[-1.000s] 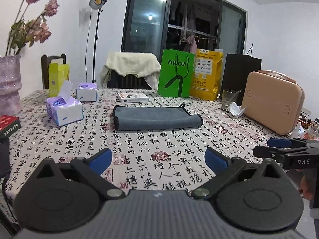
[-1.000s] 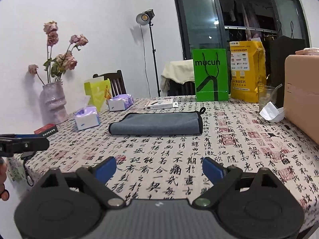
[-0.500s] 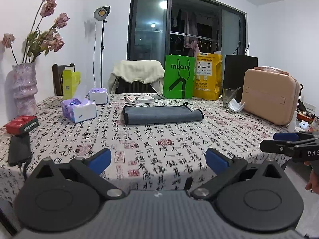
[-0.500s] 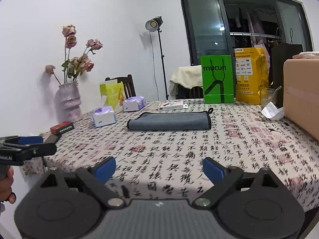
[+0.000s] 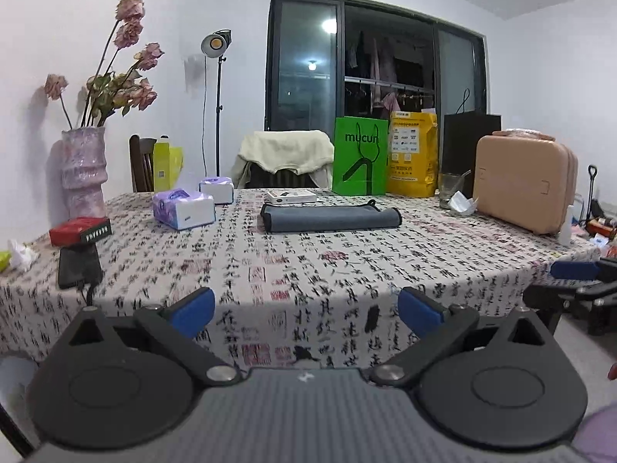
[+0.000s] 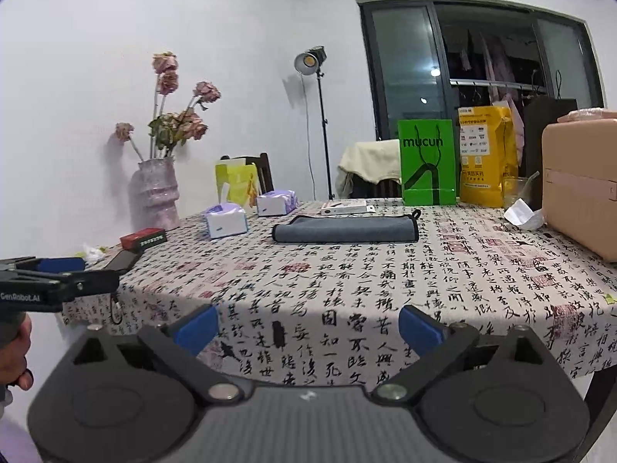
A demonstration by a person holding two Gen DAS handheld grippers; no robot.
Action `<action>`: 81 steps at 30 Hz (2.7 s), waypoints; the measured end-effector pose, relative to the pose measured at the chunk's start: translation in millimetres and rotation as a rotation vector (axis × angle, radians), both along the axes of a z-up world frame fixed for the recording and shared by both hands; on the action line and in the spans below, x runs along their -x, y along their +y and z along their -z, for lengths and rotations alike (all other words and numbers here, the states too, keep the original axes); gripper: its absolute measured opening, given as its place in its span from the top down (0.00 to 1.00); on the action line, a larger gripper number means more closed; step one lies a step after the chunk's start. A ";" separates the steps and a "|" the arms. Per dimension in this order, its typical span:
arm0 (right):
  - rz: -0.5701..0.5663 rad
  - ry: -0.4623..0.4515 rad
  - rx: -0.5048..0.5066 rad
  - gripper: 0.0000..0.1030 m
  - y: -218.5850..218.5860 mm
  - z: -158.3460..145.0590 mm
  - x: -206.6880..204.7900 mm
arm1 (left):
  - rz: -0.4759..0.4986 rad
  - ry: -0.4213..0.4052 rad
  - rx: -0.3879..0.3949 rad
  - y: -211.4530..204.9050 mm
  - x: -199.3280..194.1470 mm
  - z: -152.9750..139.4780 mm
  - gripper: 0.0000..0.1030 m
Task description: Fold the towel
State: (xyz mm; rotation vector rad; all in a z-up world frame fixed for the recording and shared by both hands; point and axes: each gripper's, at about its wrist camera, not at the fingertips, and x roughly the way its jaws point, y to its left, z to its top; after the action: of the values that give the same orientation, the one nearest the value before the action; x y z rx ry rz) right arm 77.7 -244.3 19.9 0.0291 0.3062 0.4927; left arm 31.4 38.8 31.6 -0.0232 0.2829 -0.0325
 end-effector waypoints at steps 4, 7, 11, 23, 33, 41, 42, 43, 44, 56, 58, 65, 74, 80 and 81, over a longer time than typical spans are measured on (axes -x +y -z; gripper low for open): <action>-0.016 0.007 0.036 0.02 1.8 13.3 20.3 | -0.002 0.020 0.016 0.1 10.9 14.0 0.00; -0.019 0.000 0.038 0.02 -0.2 22.4 39.2 | 0.010 0.007 0.012 -3.0 25.1 19.7 0.00; -0.001 0.022 -0.001 0.02 -6.0 27.2 54.1 | 0.063 0.027 -0.010 -13.0 39.9 26.7 0.00; 0.014 0.037 -0.003 0.02 -8.6 28.8 62.1 | 0.082 0.027 -0.032 -20.6 46.0 31.0 0.00; 0.012 0.038 -0.005 0.02 -7.6 29.5 60.4 | 0.081 0.016 -0.035 -19.4 45.6 31.1 0.00; 0.008 0.046 -0.010 0.01 -8.5 31.1 59.5 | 0.085 0.016 -0.031 -19.9 44.7 32.2 0.00; 0.008 0.047 -0.010 0.01 -8.6 31.2 59.4 | 0.084 0.014 -0.032 -20.3 45.5 32.0 0.00; 0.009 0.046 -0.009 0.01 -8.2 31.0 59.5 | 0.085 0.014 -0.032 -20.3 45.3 32.1 0.00; 0.009 0.046 -0.009 0.01 -8.1 31.1 59.5 | 0.085 0.015 -0.032 -20.3 45.4 32.1 0.00; 0.010 0.048 -0.008 0.00 -7.8 31.8 58.8 | 0.089 0.016 -0.032 -20.6 45.8 31.9 0.00; 0.010 0.048 -0.007 0.00 -7.6 32.2 58.9 | 0.091 0.016 -0.032 -20.9 46.0 31.2 0.00; 0.009 0.048 -0.006 0.00 -6.8 33.4 58.6 | 0.093 0.018 -0.031 -21.1 45.2 30.2 0.00; 0.008 0.048 -0.006 0.00 -6.0 33.8 58.3 | 0.087 0.018 -0.029 -19.9 45.3 30.7 0.00; 0.009 0.047 -0.005 0.00 -5.8 33.8 58.8 | 0.087 0.018 -0.029 -19.8 45.2 30.7 0.00; 0.009 0.046 -0.005 0.00 -5.7 33.5 59.0 | 0.087 0.018 -0.029 -19.6 45.1 30.8 0.00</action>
State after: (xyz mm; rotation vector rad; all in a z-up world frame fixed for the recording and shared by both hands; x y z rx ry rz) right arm 18.7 -250.0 -13.6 0.0465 0.3499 0.4841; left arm -13.8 19.2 0.8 0.0175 0.3020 -0.1145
